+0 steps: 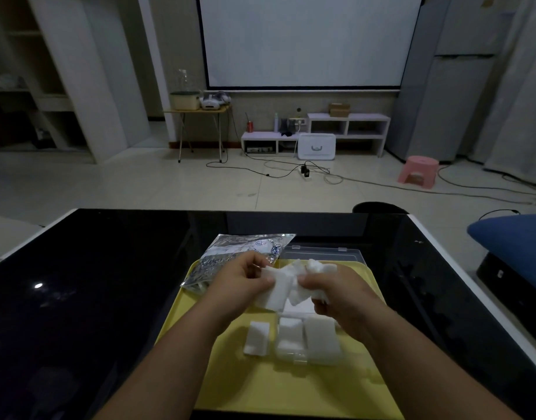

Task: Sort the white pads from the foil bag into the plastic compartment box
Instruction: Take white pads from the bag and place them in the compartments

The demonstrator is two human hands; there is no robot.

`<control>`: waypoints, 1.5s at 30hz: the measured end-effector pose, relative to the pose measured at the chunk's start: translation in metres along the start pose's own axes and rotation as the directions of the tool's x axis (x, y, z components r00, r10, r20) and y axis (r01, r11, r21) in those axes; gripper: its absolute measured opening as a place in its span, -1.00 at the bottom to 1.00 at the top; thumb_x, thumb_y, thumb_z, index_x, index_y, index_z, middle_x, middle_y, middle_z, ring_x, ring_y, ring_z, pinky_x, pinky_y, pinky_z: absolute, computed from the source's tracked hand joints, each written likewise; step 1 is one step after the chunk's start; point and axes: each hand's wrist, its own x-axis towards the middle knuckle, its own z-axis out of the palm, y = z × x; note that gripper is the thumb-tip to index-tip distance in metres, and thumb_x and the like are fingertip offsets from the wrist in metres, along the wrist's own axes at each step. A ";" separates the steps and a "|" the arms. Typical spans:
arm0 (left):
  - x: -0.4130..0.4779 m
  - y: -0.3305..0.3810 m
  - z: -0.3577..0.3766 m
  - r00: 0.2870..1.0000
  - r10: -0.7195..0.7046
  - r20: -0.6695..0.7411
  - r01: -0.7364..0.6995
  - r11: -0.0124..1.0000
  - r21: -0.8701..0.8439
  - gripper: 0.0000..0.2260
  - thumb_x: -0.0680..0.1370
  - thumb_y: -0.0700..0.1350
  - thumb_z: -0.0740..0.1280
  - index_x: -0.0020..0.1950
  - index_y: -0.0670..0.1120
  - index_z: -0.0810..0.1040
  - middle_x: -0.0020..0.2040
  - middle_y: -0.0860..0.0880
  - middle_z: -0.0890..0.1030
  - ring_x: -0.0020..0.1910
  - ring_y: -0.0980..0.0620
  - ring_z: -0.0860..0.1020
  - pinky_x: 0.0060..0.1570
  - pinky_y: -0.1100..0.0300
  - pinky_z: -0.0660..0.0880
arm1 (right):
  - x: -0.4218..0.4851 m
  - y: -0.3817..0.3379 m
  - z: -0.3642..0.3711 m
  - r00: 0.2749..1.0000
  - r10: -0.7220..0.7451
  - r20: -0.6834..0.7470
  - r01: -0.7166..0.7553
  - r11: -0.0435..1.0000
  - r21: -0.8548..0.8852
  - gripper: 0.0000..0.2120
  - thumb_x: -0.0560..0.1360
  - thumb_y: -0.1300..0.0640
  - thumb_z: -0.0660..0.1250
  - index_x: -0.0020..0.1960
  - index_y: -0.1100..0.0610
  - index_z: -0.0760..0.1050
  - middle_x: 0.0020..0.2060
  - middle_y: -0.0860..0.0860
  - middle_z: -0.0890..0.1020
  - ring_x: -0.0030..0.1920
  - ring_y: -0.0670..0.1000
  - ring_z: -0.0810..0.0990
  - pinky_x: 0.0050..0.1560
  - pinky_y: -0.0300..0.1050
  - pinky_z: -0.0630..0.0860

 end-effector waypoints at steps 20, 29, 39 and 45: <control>0.000 0.003 0.017 0.996 -0.055 -0.077 0.045 0.992 -0.119 -0.86 0.48 -0.36 0.40 -0.03 -0.17 0.55 -0.24 -0.16 0.64 -0.25 -0.11 0.61 -0.18 0.02 0.59 | -0.003 0.003 0.008 0.992 -0.103 -0.075 0.094 0.990 -0.106 -0.91 0.46 0.20 0.44 -0.08 0.17 0.56 -0.28 0.07 0.60 -0.35 -0.02 0.52 -0.35 -0.16 0.41; -0.001 0.004 0.014 0.998 -0.056 -0.027 0.051 0.987 -0.150 -0.85 0.48 -0.37 0.38 -0.09 -0.12 0.58 -0.29 -0.07 0.65 -0.23 -0.09 0.60 -0.06 -0.12 0.57 | -0.006 0.000 0.008 0.992 -0.114 -0.048 0.104 0.978 -0.179 -0.89 0.44 0.24 0.44 -0.10 0.09 0.53 -0.25 0.06 0.61 -0.30 -0.02 0.54 -0.34 -0.16 0.43; 0.000 0.006 0.017 0.994 -0.047 -0.097 0.026 0.977 -0.212 -0.73 0.50 -0.34 0.40 0.03 -0.05 0.41 -0.13 -0.18 0.61 -0.19 -0.13 0.64 -0.15 0.01 0.63 | -0.003 0.002 0.008 0.990 -0.137 -0.032 0.132 0.983 -0.127 -0.79 0.43 0.21 0.46 0.02 0.11 0.52 -0.18 0.09 0.61 -0.26 0.01 0.54 -0.32 -0.12 0.43; 0.003 0.000 0.015 0.979 -0.002 -0.204 -0.010 0.998 -0.059 -0.74 0.48 -0.36 0.38 -0.13 -0.06 0.36 -0.25 -0.08 0.45 -0.29 -0.01 0.42 -0.29 0.09 0.49 | -0.001 0.000 0.007 0.995 -0.103 -0.001 0.103 0.995 0.009 -0.77 0.53 0.26 0.22 0.15 0.07 0.40 -0.03 0.18 0.49 -0.17 0.10 0.49 -0.27 -0.08 0.43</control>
